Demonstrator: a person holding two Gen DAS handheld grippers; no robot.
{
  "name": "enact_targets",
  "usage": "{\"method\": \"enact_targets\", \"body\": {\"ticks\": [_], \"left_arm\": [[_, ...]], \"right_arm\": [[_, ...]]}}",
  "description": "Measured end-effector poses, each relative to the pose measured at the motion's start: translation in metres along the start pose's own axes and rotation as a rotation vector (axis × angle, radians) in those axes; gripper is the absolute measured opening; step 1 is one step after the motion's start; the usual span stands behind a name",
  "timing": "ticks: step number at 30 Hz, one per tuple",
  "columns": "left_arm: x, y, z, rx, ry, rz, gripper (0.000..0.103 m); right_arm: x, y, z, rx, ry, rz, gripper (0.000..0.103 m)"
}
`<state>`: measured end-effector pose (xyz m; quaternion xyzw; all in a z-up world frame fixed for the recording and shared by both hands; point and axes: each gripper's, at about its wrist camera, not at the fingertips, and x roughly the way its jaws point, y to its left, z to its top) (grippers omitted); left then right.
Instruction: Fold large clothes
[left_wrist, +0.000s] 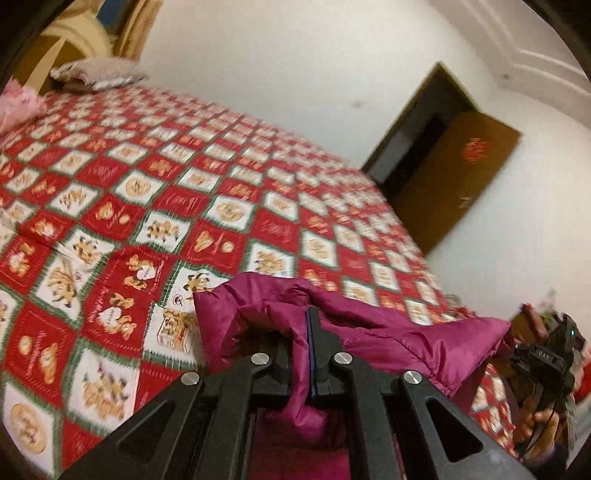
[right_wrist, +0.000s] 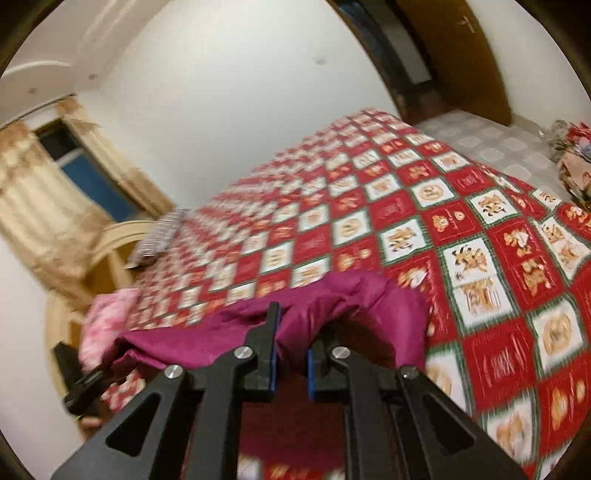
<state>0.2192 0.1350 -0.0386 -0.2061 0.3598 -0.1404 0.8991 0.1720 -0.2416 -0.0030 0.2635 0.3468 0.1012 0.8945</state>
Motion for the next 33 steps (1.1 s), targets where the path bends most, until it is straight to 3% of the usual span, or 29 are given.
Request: {"method": "enact_targets", "body": {"ticks": [4,7,9,11,15,18,22,24,26,29,31,33], "left_arm": [[0.051,0.006,0.002,0.024,0.039,0.132,0.005],[0.081,0.020,-0.003,-0.005,0.079,0.149,0.005],[0.093,0.029,-0.004,-0.039,0.106,0.115,0.006],[0.100,0.043,-0.004,-0.102,0.132,0.030,0.006],[0.099,0.072,0.005,-0.254,0.172,-0.151,0.009],[0.085,0.076,0.020,-0.286,0.171,-0.212,0.014],[0.060,0.062,0.041,-0.225,0.135,-0.199,0.031],[0.044,0.055,0.046,-0.182,0.073,-0.156,0.062],[0.025,0.049,0.049,-0.149,-0.026,-0.105,0.079],[0.010,0.039,0.050,-0.135,-0.123,-0.039,0.080],[0.024,0.009,0.044,-0.019,-0.105,0.021,0.080],[0.047,-0.037,0.024,0.169,-0.071,0.081,0.080]], "right_arm": [[0.065,-0.031,0.002,0.025,0.020,-0.097,0.014],[0.096,-0.043,-0.002,0.019,0.000,-0.154,0.018],[0.108,-0.053,-0.006,0.048,-0.021,-0.169,0.027],[0.116,-0.063,-0.010,0.091,-0.033,-0.177,0.037],[0.124,-0.081,-0.018,0.131,-0.046,-0.152,0.074],[0.120,-0.084,-0.017,0.150,-0.051,-0.122,0.084],[0.102,-0.081,-0.005,0.169,-0.083,-0.053,0.085],[0.075,-0.074,0.003,0.163,-0.156,-0.026,0.085],[0.044,-0.065,0.008,0.126,-0.219,-0.044,0.085],[0.021,-0.037,0.005,-0.003,-0.206,-0.092,0.086],[0.029,-0.012,-0.001,-0.101,-0.160,-0.126,0.081],[0.037,0.018,-0.008,-0.211,-0.121,-0.164,0.064]]}}
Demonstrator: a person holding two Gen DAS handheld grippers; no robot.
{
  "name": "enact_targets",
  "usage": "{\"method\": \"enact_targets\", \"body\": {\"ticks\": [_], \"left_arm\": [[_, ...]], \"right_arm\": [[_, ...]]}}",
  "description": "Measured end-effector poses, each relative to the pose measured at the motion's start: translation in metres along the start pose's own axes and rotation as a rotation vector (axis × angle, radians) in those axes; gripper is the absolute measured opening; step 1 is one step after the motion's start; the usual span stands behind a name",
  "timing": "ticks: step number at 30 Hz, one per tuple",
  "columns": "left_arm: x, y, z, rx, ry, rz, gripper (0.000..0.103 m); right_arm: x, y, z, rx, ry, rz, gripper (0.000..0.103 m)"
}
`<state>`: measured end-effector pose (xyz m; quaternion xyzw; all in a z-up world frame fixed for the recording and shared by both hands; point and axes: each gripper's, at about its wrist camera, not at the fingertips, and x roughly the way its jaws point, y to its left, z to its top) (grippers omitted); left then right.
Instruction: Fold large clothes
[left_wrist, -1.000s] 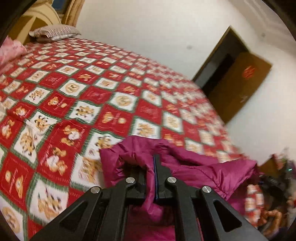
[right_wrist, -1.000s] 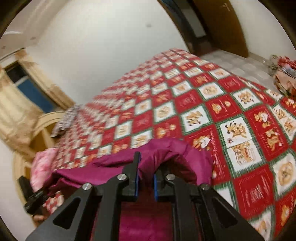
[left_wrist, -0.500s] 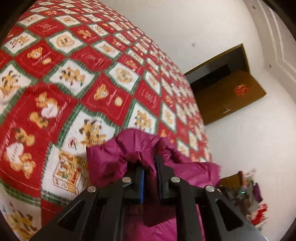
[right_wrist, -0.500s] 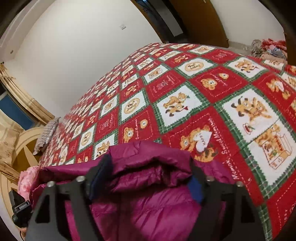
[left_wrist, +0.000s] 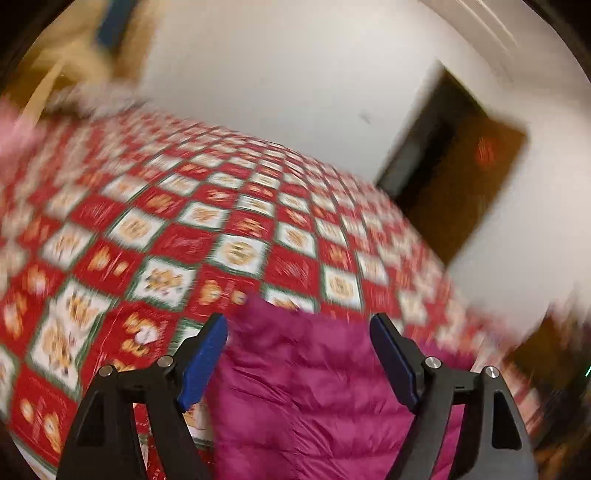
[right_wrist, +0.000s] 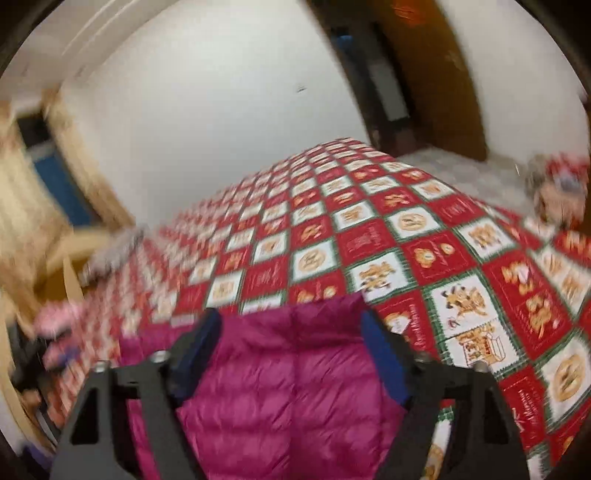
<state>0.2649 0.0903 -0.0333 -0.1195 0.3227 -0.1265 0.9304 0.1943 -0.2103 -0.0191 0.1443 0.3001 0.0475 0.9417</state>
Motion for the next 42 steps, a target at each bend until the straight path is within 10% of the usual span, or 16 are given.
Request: {"method": "enact_targets", "body": {"ticks": [12,33,37,42], "left_arm": [[0.104,-0.079,-0.061,0.280,0.115,0.303,0.080],[0.145,-0.063,-0.079,0.204,0.165,0.304,0.085],[0.145,-0.063,-0.079,0.207,0.165,0.308,0.085],[0.145,-0.065,-0.080,0.217,0.162,0.318,0.085]], "right_arm": [[0.121,0.032,-0.039,-0.131,0.157,-0.194,0.057],[0.123,0.016,-0.038,-0.121,0.155,-0.191,0.054],[0.087,-0.005,-0.022,-0.177,0.065,-0.331,0.054],[0.109,-0.053,-0.033,-0.191,0.161,-0.464,0.054]]}}
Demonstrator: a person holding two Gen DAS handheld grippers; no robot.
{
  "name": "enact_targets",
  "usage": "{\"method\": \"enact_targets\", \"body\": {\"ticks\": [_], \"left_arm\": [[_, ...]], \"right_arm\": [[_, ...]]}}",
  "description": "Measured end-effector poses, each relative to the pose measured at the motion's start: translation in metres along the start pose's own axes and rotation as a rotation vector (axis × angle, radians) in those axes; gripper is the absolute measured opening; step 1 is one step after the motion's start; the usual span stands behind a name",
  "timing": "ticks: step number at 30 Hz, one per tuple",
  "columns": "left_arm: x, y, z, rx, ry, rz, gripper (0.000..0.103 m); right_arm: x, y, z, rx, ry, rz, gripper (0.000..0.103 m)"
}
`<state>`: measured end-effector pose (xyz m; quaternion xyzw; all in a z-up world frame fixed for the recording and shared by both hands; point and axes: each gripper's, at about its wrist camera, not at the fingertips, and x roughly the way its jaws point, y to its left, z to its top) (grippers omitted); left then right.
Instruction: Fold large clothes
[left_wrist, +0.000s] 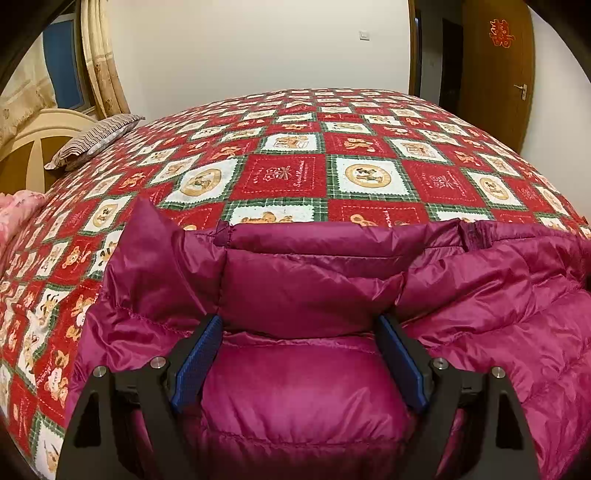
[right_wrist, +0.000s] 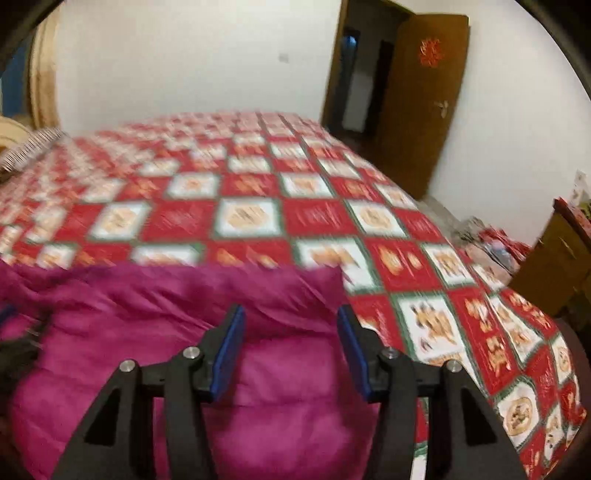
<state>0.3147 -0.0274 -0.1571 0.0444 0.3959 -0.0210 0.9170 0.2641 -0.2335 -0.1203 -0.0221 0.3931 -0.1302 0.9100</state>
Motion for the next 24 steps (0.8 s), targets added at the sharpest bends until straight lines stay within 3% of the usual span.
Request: {"method": "enact_targets", "body": {"ticks": [8,14,17,18,21,24], "left_arm": [[0.000,-0.001,0.000,0.001,0.001,0.002,0.085],[-0.008,0.004,0.001,0.025,0.036,-0.025,0.085],[-0.041,0.018,-0.003,0.035,-0.015,0.002,0.085],[-0.054,0.026,-0.006,0.033,-0.033,0.009,0.085],[-0.090,0.054,-0.020,-0.002,-0.080,0.026,0.085],[-0.112,0.086,-0.039,-0.137,-0.098,-0.017,0.085]], "right_arm": [[0.028,-0.023,-0.012,0.102,0.025,0.120,0.055],[0.021,-0.015,-0.010,0.059,0.039,0.074,0.058],[-0.012,-0.025,-0.006,0.055,-0.032,0.073,0.037],[-0.032,-0.029,-0.006,0.067,-0.082,0.090,0.037],[-0.064,-0.025,-0.007,0.059,-0.101,0.153,0.037],[-0.090,-0.003,-0.017,0.055,-0.098,0.272,0.037]]}}
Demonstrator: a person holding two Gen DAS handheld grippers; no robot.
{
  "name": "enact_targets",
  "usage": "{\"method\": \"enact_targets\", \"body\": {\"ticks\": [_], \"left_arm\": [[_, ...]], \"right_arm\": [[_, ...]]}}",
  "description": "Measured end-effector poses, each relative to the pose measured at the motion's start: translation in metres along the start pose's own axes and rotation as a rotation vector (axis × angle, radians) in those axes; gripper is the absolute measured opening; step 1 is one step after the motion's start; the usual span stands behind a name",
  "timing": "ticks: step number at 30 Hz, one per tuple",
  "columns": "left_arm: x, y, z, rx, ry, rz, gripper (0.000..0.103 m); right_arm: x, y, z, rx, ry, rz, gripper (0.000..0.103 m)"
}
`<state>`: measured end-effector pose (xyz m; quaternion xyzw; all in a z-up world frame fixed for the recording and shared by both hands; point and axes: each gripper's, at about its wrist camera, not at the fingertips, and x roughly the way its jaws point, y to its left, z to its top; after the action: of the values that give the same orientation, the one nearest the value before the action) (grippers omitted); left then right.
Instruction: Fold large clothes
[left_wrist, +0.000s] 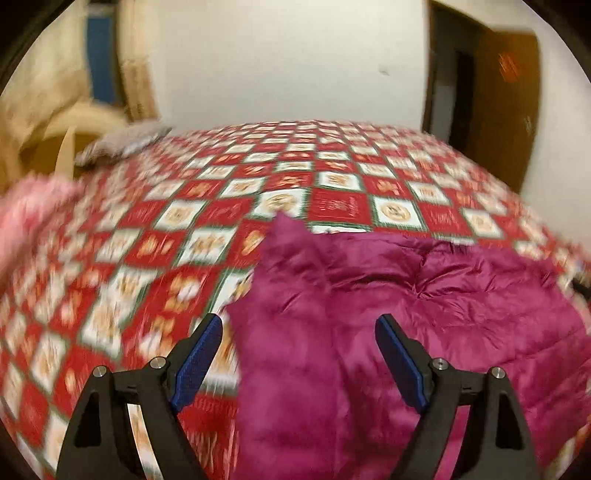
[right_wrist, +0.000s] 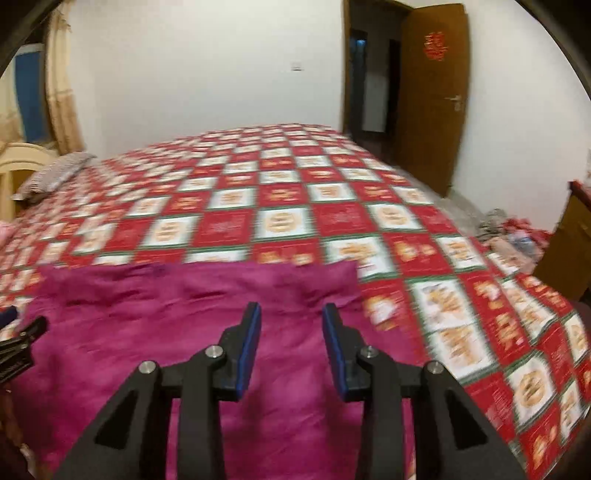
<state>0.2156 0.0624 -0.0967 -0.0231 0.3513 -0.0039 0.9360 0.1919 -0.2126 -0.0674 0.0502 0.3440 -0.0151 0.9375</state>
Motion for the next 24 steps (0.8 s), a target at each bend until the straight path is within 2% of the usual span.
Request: {"method": "enact_targets", "body": {"ticks": [2,5,8,12,19,20,21,22,23,24], "left_arm": [[-0.006,0.015,-0.011,-0.080,0.012,-0.028,0.085],[-0.007,0.024,-0.029,-0.132,0.031,-0.029,0.085],[-0.002,0.023,-0.043,-0.161,0.043,-0.052,0.085],[0.016,0.021,-0.054,-0.180,0.095,-0.068,0.085],[0.021,0.022,-0.067,-0.260,0.073,-0.181,0.085],[0.019,0.022,-0.067,-0.266,0.069,-0.199,0.081],[0.017,0.021,-0.068,-0.275,0.063,-0.220,0.068],[0.017,0.021,-0.069,-0.283,0.059,-0.240,0.062],[0.016,0.020,-0.068,-0.294,0.054,-0.262,0.050],[0.015,0.020,-0.068,-0.304,0.043,-0.284,0.031]], "right_arm": [[-0.005,0.025,-0.010,-0.002,0.011,0.083,0.037],[0.003,0.060,-0.025,-0.032,0.037,0.139,0.037],[0.020,0.075,-0.037,-0.028,0.066,0.146,0.037],[0.046,0.082,-0.055,-0.056,0.117,0.099,0.037],[0.050,0.083,-0.069,-0.063,0.085,0.095,0.037],[0.051,0.082,-0.070,-0.057,0.086,0.101,0.037],[0.051,0.081,-0.070,-0.050,0.087,0.107,0.037],[0.051,0.080,-0.071,-0.047,0.087,0.109,0.037],[0.051,0.081,-0.071,-0.048,0.087,0.109,0.037],[0.052,0.081,-0.071,-0.048,0.087,0.108,0.037]]}}
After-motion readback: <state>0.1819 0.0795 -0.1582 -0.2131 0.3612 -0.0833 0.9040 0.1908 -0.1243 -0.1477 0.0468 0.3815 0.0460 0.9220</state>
